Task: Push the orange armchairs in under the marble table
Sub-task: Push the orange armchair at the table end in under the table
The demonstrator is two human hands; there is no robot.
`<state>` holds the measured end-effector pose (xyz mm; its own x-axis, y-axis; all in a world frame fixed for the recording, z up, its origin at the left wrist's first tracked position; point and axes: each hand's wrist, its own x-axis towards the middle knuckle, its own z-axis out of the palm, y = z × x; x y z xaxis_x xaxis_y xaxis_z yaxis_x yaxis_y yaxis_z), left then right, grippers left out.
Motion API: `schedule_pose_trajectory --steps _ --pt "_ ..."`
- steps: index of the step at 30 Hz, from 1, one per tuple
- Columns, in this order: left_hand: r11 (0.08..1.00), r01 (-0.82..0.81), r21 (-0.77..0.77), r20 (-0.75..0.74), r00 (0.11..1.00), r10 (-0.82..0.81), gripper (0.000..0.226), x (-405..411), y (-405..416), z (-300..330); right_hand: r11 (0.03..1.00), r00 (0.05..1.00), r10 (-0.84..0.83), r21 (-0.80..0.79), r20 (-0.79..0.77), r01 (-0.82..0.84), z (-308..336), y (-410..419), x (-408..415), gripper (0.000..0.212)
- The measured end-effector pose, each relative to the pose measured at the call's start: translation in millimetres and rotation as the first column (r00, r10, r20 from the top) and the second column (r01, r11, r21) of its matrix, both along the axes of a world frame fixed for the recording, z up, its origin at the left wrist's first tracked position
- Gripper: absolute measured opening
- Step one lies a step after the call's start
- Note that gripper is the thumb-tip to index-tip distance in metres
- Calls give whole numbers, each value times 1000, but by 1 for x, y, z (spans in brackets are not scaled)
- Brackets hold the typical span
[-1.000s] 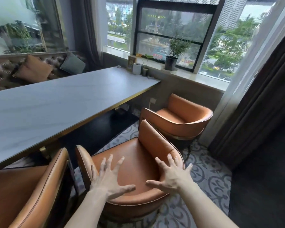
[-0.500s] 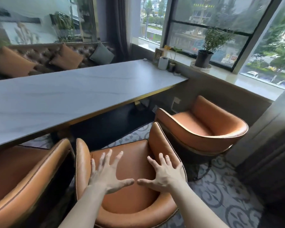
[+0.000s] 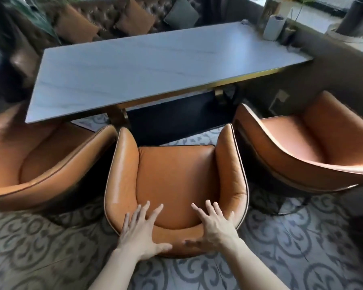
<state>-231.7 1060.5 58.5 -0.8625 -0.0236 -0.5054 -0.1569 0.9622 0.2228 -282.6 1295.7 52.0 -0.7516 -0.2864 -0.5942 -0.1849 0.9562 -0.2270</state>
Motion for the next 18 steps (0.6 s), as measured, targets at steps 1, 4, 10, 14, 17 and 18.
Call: schedule_pose_trajectory --steps 1,4,10,14,17,18 --pt "1000 12 3 15 1000 -12 118 4 0 -6 1000 1000 -2 -10 12 2 -8 2 6 121" --pt "998 64 16 37 997 -65 114 14 -1 -26 1000 1000 21 -4 12 -21 -30 6 22 117" --pt "984 166 63 -6 986 -166 91 23 -6 -61 996 996 81 38 -41 -79 -54 0 43 101" --pt "979 191 75 -39 981 -188 79 30 -13 -75 996 989 69 65 -132 -61 -64 -8 49 90" --pt "975 207 78 -70 977 -202 76 31 -17 -78 995 988 77 80 -134 -66 -69 -7 52 88" --pt "975 209 80 -72 976 -203 75 30 -17 -78 994 989 76 87 -129 -65 -69 -7 52 88"
